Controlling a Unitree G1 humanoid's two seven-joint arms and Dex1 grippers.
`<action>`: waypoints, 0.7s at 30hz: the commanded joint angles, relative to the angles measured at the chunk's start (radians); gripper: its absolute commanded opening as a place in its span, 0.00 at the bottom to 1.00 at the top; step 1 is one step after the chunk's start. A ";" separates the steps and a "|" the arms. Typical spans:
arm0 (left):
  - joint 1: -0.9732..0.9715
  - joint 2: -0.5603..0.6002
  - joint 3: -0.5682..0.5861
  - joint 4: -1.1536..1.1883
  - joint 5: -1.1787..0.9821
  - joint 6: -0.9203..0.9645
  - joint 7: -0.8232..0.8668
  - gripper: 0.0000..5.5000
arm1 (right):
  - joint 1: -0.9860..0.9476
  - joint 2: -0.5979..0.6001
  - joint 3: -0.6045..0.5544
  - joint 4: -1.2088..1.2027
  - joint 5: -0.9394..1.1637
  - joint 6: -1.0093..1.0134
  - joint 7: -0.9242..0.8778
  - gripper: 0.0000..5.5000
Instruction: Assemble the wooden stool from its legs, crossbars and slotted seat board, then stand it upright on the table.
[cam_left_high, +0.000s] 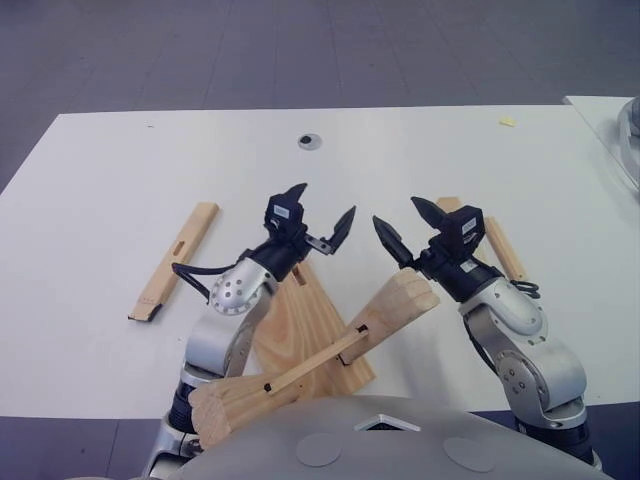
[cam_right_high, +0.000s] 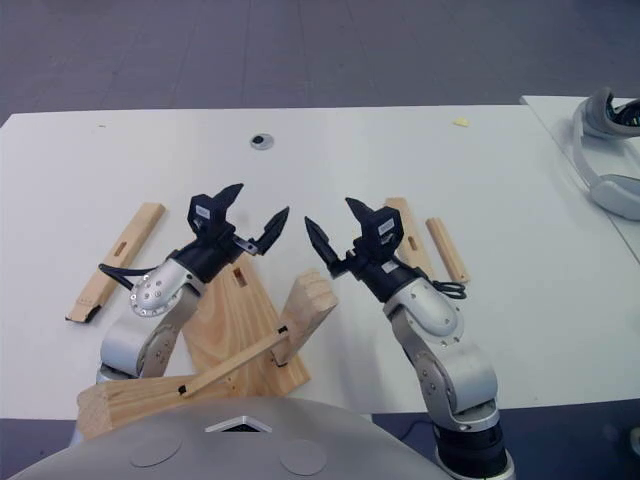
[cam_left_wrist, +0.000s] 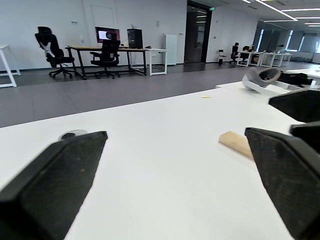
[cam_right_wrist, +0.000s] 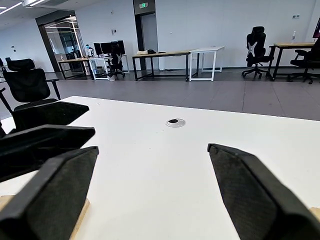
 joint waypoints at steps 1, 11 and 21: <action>-0.027 0.021 0.080 0.028 0.011 -0.035 0.018 0.93 | -0.002 0.008 -0.021 0.030 -0.004 -0.033 0.008 0.75; -0.166 0.787 0.056 0.244 0.119 -0.383 -0.839 0.93 | 0.051 0.049 -0.008 0.069 -0.059 -0.109 -0.032 0.75; -0.179 0.902 -0.067 0.406 0.285 -0.741 -1.031 0.93 | 0.029 0.072 -0.009 0.061 -0.074 -0.098 -0.056 0.75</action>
